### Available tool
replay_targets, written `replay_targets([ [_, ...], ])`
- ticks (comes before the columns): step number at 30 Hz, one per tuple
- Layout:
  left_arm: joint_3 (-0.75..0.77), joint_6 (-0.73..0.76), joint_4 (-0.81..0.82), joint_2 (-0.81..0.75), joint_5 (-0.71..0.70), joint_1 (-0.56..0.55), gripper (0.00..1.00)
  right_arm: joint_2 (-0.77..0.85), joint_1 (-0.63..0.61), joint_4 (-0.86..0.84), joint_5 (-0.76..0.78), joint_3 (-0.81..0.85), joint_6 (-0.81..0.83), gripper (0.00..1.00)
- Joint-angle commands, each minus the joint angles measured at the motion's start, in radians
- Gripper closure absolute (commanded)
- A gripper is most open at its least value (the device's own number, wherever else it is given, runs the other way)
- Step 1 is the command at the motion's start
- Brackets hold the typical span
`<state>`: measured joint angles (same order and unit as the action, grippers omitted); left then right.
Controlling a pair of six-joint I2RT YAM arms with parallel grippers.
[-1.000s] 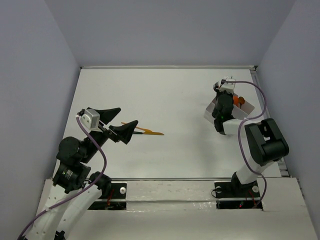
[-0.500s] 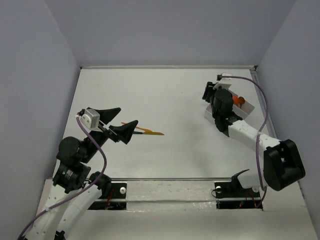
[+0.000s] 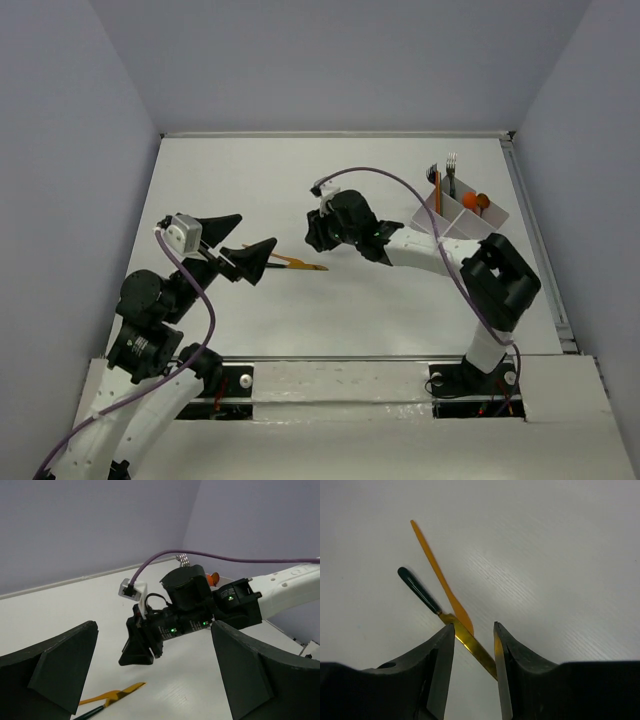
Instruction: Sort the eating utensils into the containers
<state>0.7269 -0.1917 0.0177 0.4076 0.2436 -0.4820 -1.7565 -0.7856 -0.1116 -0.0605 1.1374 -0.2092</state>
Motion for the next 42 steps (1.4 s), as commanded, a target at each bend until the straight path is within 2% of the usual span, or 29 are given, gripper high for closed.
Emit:
replay_targets([
  [1,-0.006,0.003,0.044,0.022,-0.001,0.006,0.01,-0.101,-0.052,0.108,-0.015,0.177,0.039,0.56],
  [4,-0.007,0.005,0.045,0.019,-0.004,0.016,0.01,-0.181,-0.073,0.191,-0.028,0.278,0.042,0.57],
  [10,-0.006,0.001,0.047,0.026,0.009,0.025,0.01,-0.277,-0.153,0.227,-0.059,0.366,0.044,0.57],
  [13,-0.007,0.0,0.047,0.022,0.011,0.025,0.01,-0.314,-0.176,0.234,-0.074,0.41,0.047,0.5],
  [22,-0.007,-0.002,0.05,0.022,0.019,0.025,0.01,-0.475,-0.187,0.294,-0.124,0.62,0.064,0.47],
  [28,-0.009,-0.003,0.053,0.019,0.023,0.025,0.01,-0.592,-0.205,0.34,-0.093,0.742,0.073,0.44],
  [36,-0.009,-0.005,0.054,0.017,0.029,0.025,0.01,-0.644,-0.247,0.362,-0.124,0.789,0.062,0.44],
  [42,-0.009,-0.005,0.054,0.017,0.029,0.025,0.01,-0.578,-0.276,0.34,-0.121,0.694,0.059,0.47],
])
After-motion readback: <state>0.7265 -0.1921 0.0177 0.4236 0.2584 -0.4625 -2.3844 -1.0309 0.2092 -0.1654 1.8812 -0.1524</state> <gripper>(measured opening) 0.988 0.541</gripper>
